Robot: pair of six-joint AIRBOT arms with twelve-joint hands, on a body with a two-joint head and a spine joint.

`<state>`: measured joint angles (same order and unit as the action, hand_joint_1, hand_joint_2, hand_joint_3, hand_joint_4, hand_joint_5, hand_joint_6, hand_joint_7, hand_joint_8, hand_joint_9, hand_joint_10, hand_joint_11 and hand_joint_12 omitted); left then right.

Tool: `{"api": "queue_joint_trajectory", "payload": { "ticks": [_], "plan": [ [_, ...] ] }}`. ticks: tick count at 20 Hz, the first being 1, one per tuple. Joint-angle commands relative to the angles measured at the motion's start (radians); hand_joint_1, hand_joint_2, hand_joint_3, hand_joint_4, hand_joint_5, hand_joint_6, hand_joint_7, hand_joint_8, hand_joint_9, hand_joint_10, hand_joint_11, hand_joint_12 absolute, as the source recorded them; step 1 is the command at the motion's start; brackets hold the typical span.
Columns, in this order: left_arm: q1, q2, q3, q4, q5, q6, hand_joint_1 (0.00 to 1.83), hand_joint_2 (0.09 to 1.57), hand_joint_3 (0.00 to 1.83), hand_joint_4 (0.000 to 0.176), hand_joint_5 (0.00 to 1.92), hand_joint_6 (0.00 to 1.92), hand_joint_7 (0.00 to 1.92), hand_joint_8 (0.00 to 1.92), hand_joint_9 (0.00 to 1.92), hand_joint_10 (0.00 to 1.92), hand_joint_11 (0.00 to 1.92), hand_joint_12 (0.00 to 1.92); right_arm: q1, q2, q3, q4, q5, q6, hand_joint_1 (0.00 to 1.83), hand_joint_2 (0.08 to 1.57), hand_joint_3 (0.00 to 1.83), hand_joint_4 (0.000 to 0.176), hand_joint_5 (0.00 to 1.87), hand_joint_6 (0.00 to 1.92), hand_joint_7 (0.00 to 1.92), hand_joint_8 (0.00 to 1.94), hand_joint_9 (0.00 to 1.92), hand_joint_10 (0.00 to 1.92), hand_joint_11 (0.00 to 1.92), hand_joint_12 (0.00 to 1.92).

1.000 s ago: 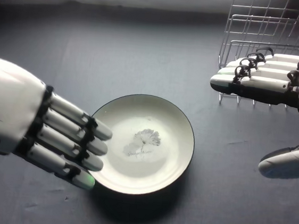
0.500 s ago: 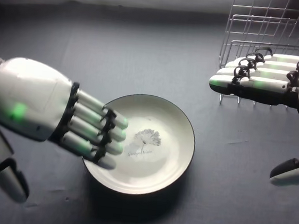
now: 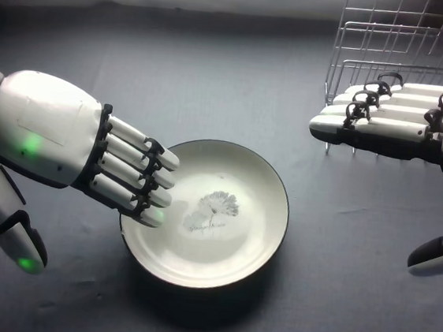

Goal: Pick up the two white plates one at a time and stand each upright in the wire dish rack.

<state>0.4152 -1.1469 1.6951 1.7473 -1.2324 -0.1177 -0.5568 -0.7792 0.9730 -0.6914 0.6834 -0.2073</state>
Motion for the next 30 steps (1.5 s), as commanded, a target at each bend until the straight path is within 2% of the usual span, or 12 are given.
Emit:
{"api": "queue_joint_trajectory", "payload": {
  "ticks": [1,2,9,16,18,25,30],
  "plan": [
    [0.002,0.001,0.008,-0.065,-0.053,0.006,0.0,1.1,0.0,0.0,0.13,0.0,0.11,0.01,0.05,0.01,0.0,0.0,0.005,0.001,-0.002,0.04,0.098,0.004,0.93,0.92,0.0,0.0,0.0,0.0,0.0,0.0,0.0,0.0,0.0,0.0],
    [0.004,-0.004,0.014,-0.061,-0.055,0.012,0.0,1.1,0.0,0.0,0.12,0.0,0.09,0.0,0.05,0.0,0.0,0.0,0.005,0.0,-0.002,0.04,0.098,0.004,0.89,0.93,0.0,0.0,0.0,0.0,0.0,0.0,0.0,0.0,0.0,0.0],
    [0.034,-0.041,0.073,-0.06,-0.059,0.032,0.0,1.09,0.0,0.0,0.11,0.0,0.09,0.0,0.05,0.0,0.0,0.0,0.005,-0.001,-0.002,0.039,0.1,0.004,0.87,0.95,0.01,0.0,0.0,0.0,0.0,0.0,0.0,0.0,0.0,0.0],
    [0.058,-0.06,0.108,-0.044,-0.059,0.05,0.0,1.1,0.0,0.0,0.15,0.01,0.13,0.01,0.07,0.01,0.01,0.01,0.004,-0.002,-0.002,0.036,0.108,0.004,0.98,0.93,0.0,0.0,0.0,0.0,0.0,0.0,0.0,0.0,0.0,0.0],
    [0.067,-0.064,0.113,-0.021,-0.059,0.058,0.0,1.1,0.0,0.0,0.12,0.0,0.1,0.0,0.05,0.0,0.0,0.0,0.004,-0.002,-0.002,0.033,0.112,0.004,1.1,0.9,0.0,0.0,0.0,0.0,0.0,0.0,0.0,0.0,0.0,0.0],
    [0.09,-0.072,0.115,0.008,-0.061,0.063,0.0,1.12,0.01,0.0,0.14,0.0,0.12,0.0,0.07,0.0,0.0,0.0,-0.009,-0.003,-0.002,0.017,0.136,0.004,1.08,0.92,0.0,0.0,0.0,0.0,0.0,0.0,0.0,0.0,0.0,0.0],
    [0.107,-0.09,0.108,0.008,-0.048,0.063,0.0,1.13,0.01,0.0,0.13,0.0,0.11,0.0,0.06,0.0,0.0,0.0,-0.026,-0.004,0.019,-0.018,0.216,-0.006,1.15,0.91,0.0,0.0,0.0,0.0,0.0,0.0,0.0,0.0,0.0,0.0]
  ]
}}
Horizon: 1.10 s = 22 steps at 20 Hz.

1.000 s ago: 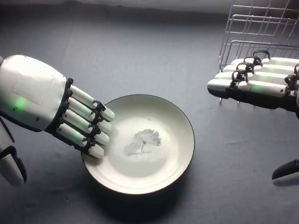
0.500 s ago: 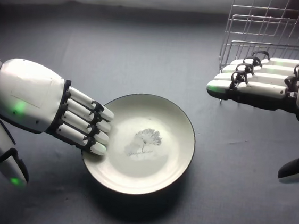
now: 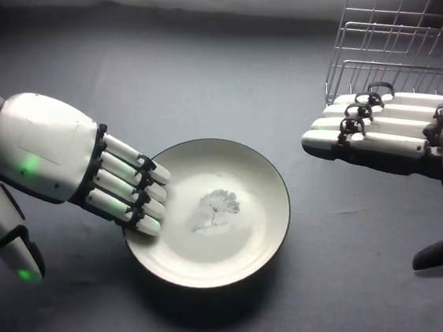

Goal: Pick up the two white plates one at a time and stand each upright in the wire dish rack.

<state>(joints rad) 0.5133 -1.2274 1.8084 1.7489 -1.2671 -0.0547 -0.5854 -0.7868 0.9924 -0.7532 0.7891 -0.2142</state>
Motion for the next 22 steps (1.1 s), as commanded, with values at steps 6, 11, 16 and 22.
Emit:
{"api": "queue_joint_trajectory", "payload": {
  "ticks": [6,11,16,22],
  "plan": [
    [0.012,-0.051,-0.018,0.005,0.029,-0.001,0.0,1.13,0.0,0.0,0.12,0.0,0.09,0.0,0.03,0.0,0.0,0.0,0.025,-0.031,0.084,-0.184,0.201,-0.008,1.08,0.91,0.0,0.0,0.0,0.0,0.0,0.0,0.0,0.0,0.0,0.0],
    [-0.014,-0.1,-0.028,-0.025,0.064,-0.006,0.0,1.13,0.0,0.0,0.14,0.01,0.12,0.01,0.05,0.01,0.01,0.0,0.058,-0.035,0.115,-0.282,0.199,-0.028,1.04,0.92,0.0,0.0,0.02,0.01,0.0,0.0,0.0,0.0,0.0,0.0],
    [-0.041,-0.138,-0.022,-0.037,0.085,-0.018,0.0,1.13,0.0,0.0,0.15,0.01,0.12,0.01,0.05,0.01,0.01,0.01,0.091,-0.048,0.122,-0.34,0.173,-0.029,1.13,0.94,0.01,0.0,0.02,0.01,0.0,0.0,0.01,0.0,0.04,0.02],
    [-0.052,-0.151,-0.016,-0.041,0.091,-0.031,0.0,1.12,0.0,0.0,0.14,0.01,0.12,0.01,0.07,0.01,0.02,0.01,0.136,-0.111,0.211,-0.456,0.21,-0.029,1.26,1.0,0.01,0.0,0.11,0.01,0.04,0.0,0.07,0.0,0.0,0.37]
  ]
}}
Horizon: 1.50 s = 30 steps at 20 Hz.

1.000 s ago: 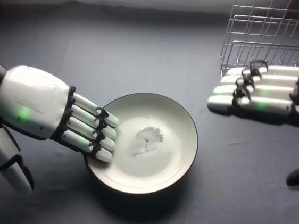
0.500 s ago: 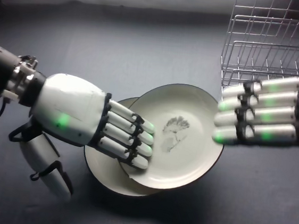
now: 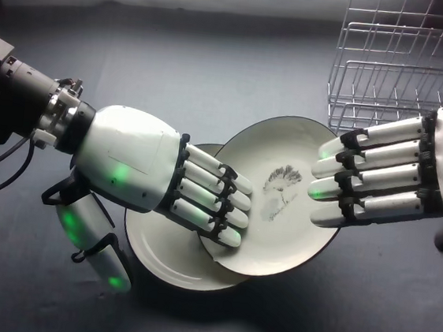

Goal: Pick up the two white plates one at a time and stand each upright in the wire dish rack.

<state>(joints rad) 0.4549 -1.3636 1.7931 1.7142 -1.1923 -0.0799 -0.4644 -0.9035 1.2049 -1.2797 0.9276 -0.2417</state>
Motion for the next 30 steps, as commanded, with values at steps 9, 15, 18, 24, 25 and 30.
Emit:
{"api": "queue_joint_trajectory", "payload": {
  "ticks": [9,15,18,24,25,30],
  "plan": [
    [0.006,-0.013,0.001,-0.008,0.014,-0.006,0.0,1.13,0.0,0.0,0.17,0.01,0.15,0.01,0.09,0.01,0.04,0.02,0.011,-0.105,0.059,0.035,-0.01,-0.001,1.28,1.03,0.0,0.0,0.11,0.01,0.04,0.0,0.06,0.01,0.0,0.39],
    [0.006,-0.013,0.001,-0.013,0.014,-0.006,0.0,1.13,0.0,0.0,0.13,0.0,0.1,0.0,0.05,0.0,0.01,0.01,-0.013,-0.18,0.097,0.035,-0.063,-0.001,1.28,1.04,0.0,0.0,0.13,0.0,0.05,0.0,0.07,0.0,0.0,0.41],
    [0.008,-0.013,0.002,-0.015,0.014,-0.005,0.0,1.12,0.0,0.0,0.16,0.01,0.12,0.01,0.07,0.01,0.02,0.01,-0.015,-0.212,0.116,0.036,-0.084,-0.001,1.3,1.03,0.0,0.0,0.16,0.01,0.07,0.0,0.09,0.01,0.0,0.43],
    [0.009,-0.013,0.002,-0.018,0.014,-0.005,0.0,1.12,0.0,0.0,0.17,0.01,0.14,0.01,0.08,0.01,0.03,0.02,-0.005,-0.266,0.158,0.036,-0.122,-0.001,1.29,1.03,0.0,0.0,0.3,0.02,0.22,0.02,0.22,0.02,0.0,0.69],
    [0.009,-0.013,0.003,-0.018,0.014,-0.005,0.0,1.12,0.0,0.0,0.16,0.01,0.13,0.0,0.08,0.01,0.03,0.02,-0.004,-0.273,0.161,0.038,-0.127,-0.001,1.29,1.04,0.0,0.0,0.32,0.02,0.25,0.02,0.24,0.02,0.0,0.74],
    [0.009,-0.014,0.006,-0.021,0.013,-0.003,0.0,1.13,0.0,0.0,0.14,0.0,0.1,0.0,0.05,0.0,0.01,0.02,0.0,-0.294,0.167,0.042,-0.149,-0.001,1.25,1.06,0.0,0.0,0.52,0.01,0.51,0.01,0.47,0.02,0.09,0.94]
  ]
}}
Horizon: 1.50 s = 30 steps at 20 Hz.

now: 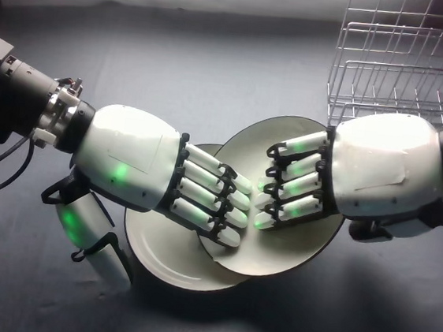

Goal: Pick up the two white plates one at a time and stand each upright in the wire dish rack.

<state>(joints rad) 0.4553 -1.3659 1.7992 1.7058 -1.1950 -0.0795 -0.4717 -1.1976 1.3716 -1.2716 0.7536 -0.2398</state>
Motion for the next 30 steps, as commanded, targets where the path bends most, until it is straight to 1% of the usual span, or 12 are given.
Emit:
{"api": "queue_joint_trajectory", "payload": {
  "ticks": [1,5,6,8,9,10,11,12,16,20,24,30],
  "plan": [
    [0.009,-0.012,0.0,-0.013,0.016,-0.004,0.0,1.13,0.0,0.0,0.15,0.0,0.11,0.0,0.07,0.0,0.02,0.02,0.009,-0.004,0.001,0.036,0.019,-0.003,1.24,1.07,0.0,0.0,0.57,0.01,0.56,0.01,0.52,0.02,0.13,0.93],
    [0.009,-0.012,0.001,-0.015,0.016,-0.004,0.0,1.13,0.0,0.0,0.14,0.0,0.1,0.0,0.05,0.0,0.01,0.02,0.008,-0.01,0.001,0.044,0.011,-0.003,1.19,1.07,0.0,0.0,0.9,0.02,0.95,0.01,0.9,0.04,0.48,0.99],
    [0.009,-0.012,0.002,-0.016,0.016,-0.004,0.0,1.13,0.0,0.0,0.15,0.0,0.11,0.0,0.06,0.0,0.01,0.02,0.008,-0.011,0.001,0.044,0.01,-0.003,1.25,1.04,0.0,0.0,1.04,0.66,1.37,0.01,1.0,0.07,0.57,1.02],
    [0.009,-0.012,0.004,-0.017,0.016,-0.004,0.0,1.13,0.0,0.0,0.15,0.0,0.11,0.0,0.06,0.0,0.01,0.02,0.008,-0.01,0.001,0.045,0.009,-0.003,1.26,1.03,0.0,0.0,1.07,0.79,1.45,0.01,1.03,0.07,0.58,1.03],
    [0.009,-0.012,0.005,-0.019,0.016,-0.004,0.0,1.13,0.0,0.0,0.15,0.0,0.11,0.0,0.06,0.0,0.01,0.02,0.008,-0.01,0.001,0.046,0.009,-0.003,1.26,1.03,0.0,0.0,1.07,0.79,1.45,0.01,1.03,0.07,0.58,1.03],
    [0.009,-0.012,0.004,-0.023,0.016,-0.004,0.0,1.13,0.0,0.0,0.12,0.0,0.08,0.0,0.03,0.0,0.0,0.0,0.008,-0.009,0.001,0.048,0.009,-0.003,1.37,1.02,0.01,0.0,1.12,0.71,1.41,0.07,1.05,0.76,0.7,1.08],
    [0.009,-0.01,0.004,-0.032,0.016,-0.012,0.0,1.13,0.0,0.0,0.12,0.0,0.08,0.0,0.03,0.0,0.0,0.0,0.008,-0.008,0.001,0.048,0.01,-0.003,1.37,1.02,0.01,0.0,1.12,0.71,1.41,0.07,1.05,0.76,0.7,1.08],
    [0.008,-0.007,0.004,-0.045,0.016,-0.02,0.0,1.13,0.0,0.0,0.15,0.01,0.12,0.01,0.07,0.02,0.03,0.01,0.008,-0.006,0.001,0.048,0.011,-0.003,1.39,1.05,0.0,0.0,1.12,0.74,1.18,0.55,0.99,1.07,0.75,1.21],
    [-0.013,0.045,-0.027,-0.128,0.013,-0.062,0.0,1.12,0.0,0.0,0.14,0.0,0.1,0.0,0.05,0.0,0.01,0.0,0.009,0.004,0.0,0.056,0.033,-0.003,1.38,1.07,0.0,0.0,1.09,0.79,1.11,0.69,0.95,1.14,0.72,1.25],
    [-0.052,0.174,-0.138,-0.187,0.028,-0.104,0.0,1.13,0.0,0.0,0.14,0.0,0.1,0.0,0.05,0.0,0.01,0.01,0.01,0.035,-0.012,0.114,0.085,-0.003,1.38,1.07,0.0,0.0,1.05,0.84,1.1,0.71,0.97,1.12,0.75,1.24],
    [-0.097,0.305,-0.226,-0.216,0.029,-0.121,0.0,1.13,0.0,0.0,0.14,0.0,0.11,0.0,0.06,0.0,0.01,0.01,0.029,0.076,-0.045,0.176,0.128,0.0,1.38,1.08,0.0,0.0,1.04,0.85,1.09,0.73,0.94,1.16,0.72,1.22],
    [-0.098,0.43,-0.28,-0.216,0.01,-0.152,0.0,1.13,0.0,0.0,0.13,0.0,0.1,0.0,0.05,0.0,0.01,0.01,0.083,0.122,-0.093,0.275,0.147,0.003,1.38,1.06,0.0,0.0,1.07,0.81,1.15,0.62,0.96,1.1,0.74,1.17]
  ]
}}
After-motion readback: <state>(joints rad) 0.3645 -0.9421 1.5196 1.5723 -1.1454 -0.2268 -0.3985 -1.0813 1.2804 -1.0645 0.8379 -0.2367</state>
